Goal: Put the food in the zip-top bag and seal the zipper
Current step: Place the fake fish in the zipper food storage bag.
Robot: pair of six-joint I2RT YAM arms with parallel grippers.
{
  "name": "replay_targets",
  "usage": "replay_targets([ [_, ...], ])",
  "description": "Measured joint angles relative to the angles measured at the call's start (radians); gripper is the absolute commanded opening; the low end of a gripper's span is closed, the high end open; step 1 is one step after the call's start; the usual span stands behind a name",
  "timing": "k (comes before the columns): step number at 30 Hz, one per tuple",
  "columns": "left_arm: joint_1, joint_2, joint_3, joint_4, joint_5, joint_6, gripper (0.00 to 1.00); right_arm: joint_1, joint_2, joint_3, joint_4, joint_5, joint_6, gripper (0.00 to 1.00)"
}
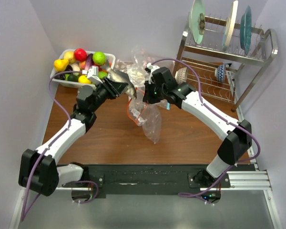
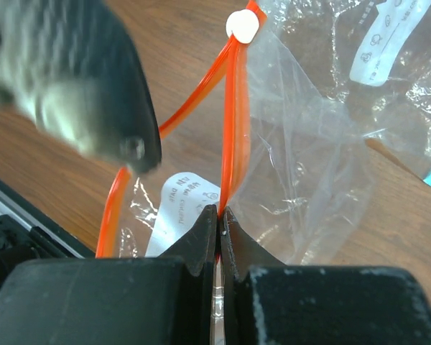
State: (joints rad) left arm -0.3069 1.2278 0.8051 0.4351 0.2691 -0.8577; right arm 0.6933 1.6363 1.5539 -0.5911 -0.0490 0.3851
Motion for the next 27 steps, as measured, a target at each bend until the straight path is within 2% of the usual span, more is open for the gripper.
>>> replay_targets([
  [8, -0.148, -0.063, -0.127, 0.023, -0.110, 0.104, 0.20, 0.000, -0.001, 0.014, -0.029, -0.035, 0.020, 0.00],
  [14, -0.265, -0.063, -0.175, 0.009, -0.257, 0.219, 0.20, 0.000, -0.014, 0.035, -0.036, -0.050, 0.044, 0.00],
  [20, -0.407, -0.063, -0.175, -0.002, -0.385, 0.294, 0.28, -0.006, -0.046, 0.034, -0.020, -0.048, 0.080, 0.00],
  [23, -0.456, -0.063, -0.175, -0.014, -0.439, 0.315, 0.42, -0.015, -0.059, 0.024, 0.004, -0.048, 0.103, 0.00],
  [24, -0.469, -0.063, -0.174, -0.021, -0.455, 0.322, 0.56, -0.019, -0.061, 0.017, 0.014, -0.048, 0.112, 0.00],
  [25, -0.481, -0.063, -0.172, -0.034, -0.465, 0.328, 0.61, -0.022, -0.062, 0.008, 0.026, -0.048, 0.119, 0.00],
  [27, -0.499, -0.063, -0.156, -0.075, -0.485, 0.346, 0.82, -0.029, -0.061, -0.012, 0.041, -0.048, 0.132, 0.00],
])
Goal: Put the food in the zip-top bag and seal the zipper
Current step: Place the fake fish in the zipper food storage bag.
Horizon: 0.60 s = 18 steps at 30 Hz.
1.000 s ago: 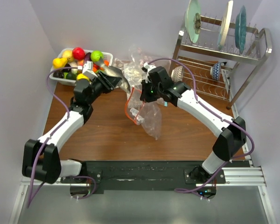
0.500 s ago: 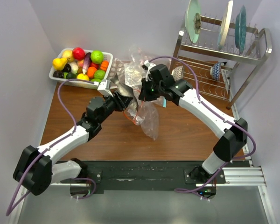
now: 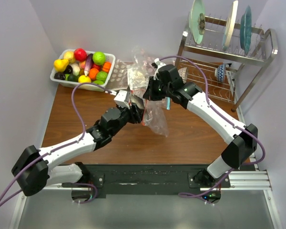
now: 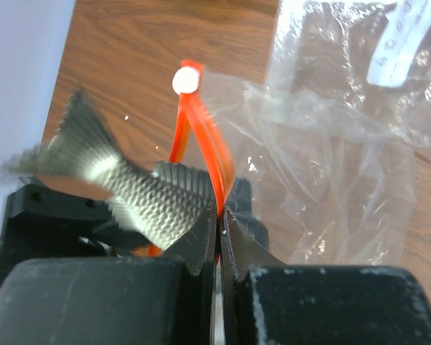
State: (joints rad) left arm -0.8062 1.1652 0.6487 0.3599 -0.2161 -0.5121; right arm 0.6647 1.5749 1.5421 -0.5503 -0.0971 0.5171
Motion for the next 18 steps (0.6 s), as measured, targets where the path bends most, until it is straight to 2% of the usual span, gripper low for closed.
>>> replay_targets([
  [2, -0.013, 0.002, 0.024, -0.046, -0.016, 0.018, 0.95, -0.005, 0.000, -0.013, 0.003, 0.000, 0.008, 0.00],
  [3, -0.016, 0.002, 0.042, -0.072, -0.027, 0.022, 0.96, -0.006, 0.000, -0.016, 0.005, 0.000, 0.011, 0.00],
  [10, -0.021, 0.004, 0.201, -0.272, -0.050, 0.034, 0.95, -0.015, 0.000, -0.051, 0.051, 0.002, 0.027, 0.00],
  [15, -0.021, 0.030, 0.375, -0.477, -0.066, 0.025, 0.89, -0.028, -0.015, -0.119, 0.098, 0.003, 0.049, 0.00],
  [18, -0.019, 0.029, 0.423, -0.560, -0.078, 0.017, 0.88, -0.038, -0.023, -0.132, 0.107, 0.003, 0.056, 0.00],
])
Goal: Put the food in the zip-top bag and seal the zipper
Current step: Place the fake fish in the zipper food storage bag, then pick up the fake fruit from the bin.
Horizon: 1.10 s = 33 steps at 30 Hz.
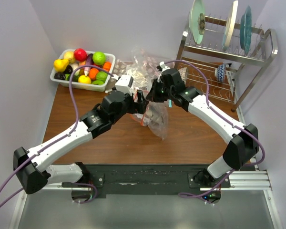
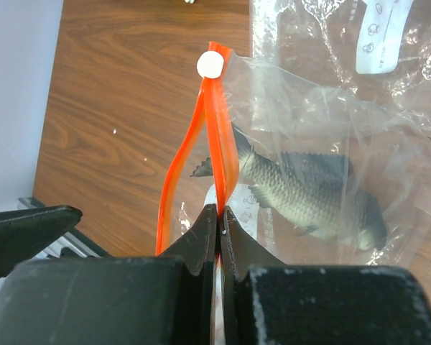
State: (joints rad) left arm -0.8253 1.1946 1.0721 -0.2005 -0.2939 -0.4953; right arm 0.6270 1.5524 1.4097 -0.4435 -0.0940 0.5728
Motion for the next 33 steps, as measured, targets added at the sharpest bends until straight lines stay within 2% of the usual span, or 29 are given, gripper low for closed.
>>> replay_targets([
  [3, 0.020, -0.017, 0.004, -0.063, 0.008, -0.007, 0.84, -0.001, -0.006, -0.001, 0.008, -0.002, 0.003, 0.00],
  [7, 0.132, -0.030, 0.004, -0.129, 0.073, -0.012, 0.84, -0.001, -0.015, -0.002, 0.011, -0.003, 0.004, 0.00],
  [10, 0.207, -0.030, 0.003, -0.157, 0.081, -0.004, 0.89, -0.001, -0.021, -0.002, 0.012, -0.004, 0.003, 0.00],
  [12, 0.253, -0.024, 0.004, -0.169, 0.086, 0.009, 1.00, -0.001, -0.023, -0.002, 0.013, -0.004, 0.003, 0.00],
  [15, 0.335, 0.016, 0.027, -0.187, 0.108, 0.020, 1.00, -0.001, -0.027, -0.008, 0.017, -0.005, 0.002, 0.00],
  [18, 0.407, 0.092, 0.080, -0.190, 0.091, 0.026, 1.00, -0.001, -0.034, -0.011, 0.018, -0.007, -0.002, 0.00],
  [26, 0.505, 0.293, 0.218, -0.166, 0.016, 0.044, 1.00, -0.001, -0.039, -0.011, 0.024, -0.015, -0.026, 0.00],
  [33, 0.633, 0.612, 0.511, -0.136, 0.022, 0.044, 0.99, -0.001, -0.041, -0.011, 0.023, -0.024, -0.061, 0.00],
])
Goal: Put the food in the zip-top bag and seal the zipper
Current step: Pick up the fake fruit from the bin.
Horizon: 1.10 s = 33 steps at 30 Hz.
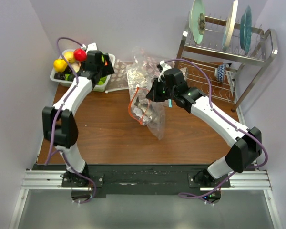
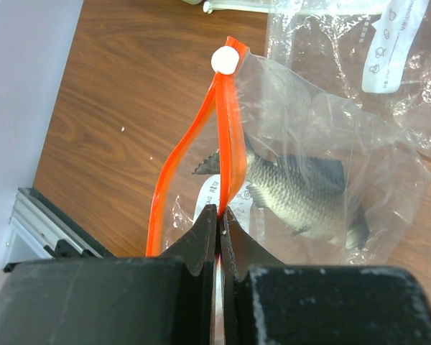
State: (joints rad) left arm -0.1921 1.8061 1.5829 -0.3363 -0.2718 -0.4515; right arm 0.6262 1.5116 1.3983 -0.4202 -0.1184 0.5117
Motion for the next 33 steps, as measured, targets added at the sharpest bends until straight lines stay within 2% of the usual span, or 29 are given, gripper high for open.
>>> replay_targets([
  [10, 0.087, 0.316, 0.335, 0.092, 0.017, -0.002, 0.97, -0.001, -0.001, 0.000, 0.000, -0.005, -0.012, 0.00],
  [19, 0.149, 0.485, 0.392, 0.259, 0.024, -0.002, 0.96, -0.005, -0.003, 0.000, 0.000, -0.005, -0.017, 0.00],
  [26, 0.159, 0.616, 0.465, 0.358, 0.102, -0.030, 0.92, -0.005, -0.003, 0.000, -0.006, -0.004, -0.027, 0.00],
  [29, 0.167, 0.647, 0.469, 0.390, 0.137, -0.062, 0.85, -0.005, -0.003, 0.000, -0.006, -0.003, -0.031, 0.00],
  [32, 0.175, 0.663, 0.469, 0.423, 0.158, -0.091, 0.65, -0.005, -0.003, 0.000, -0.007, -0.001, -0.034, 0.00],
  [33, 0.179, 0.665, 0.473, 0.432, 0.167, -0.100, 0.55, -0.005, -0.003, 0.000, -0.007, -0.002, -0.034, 0.00],
])
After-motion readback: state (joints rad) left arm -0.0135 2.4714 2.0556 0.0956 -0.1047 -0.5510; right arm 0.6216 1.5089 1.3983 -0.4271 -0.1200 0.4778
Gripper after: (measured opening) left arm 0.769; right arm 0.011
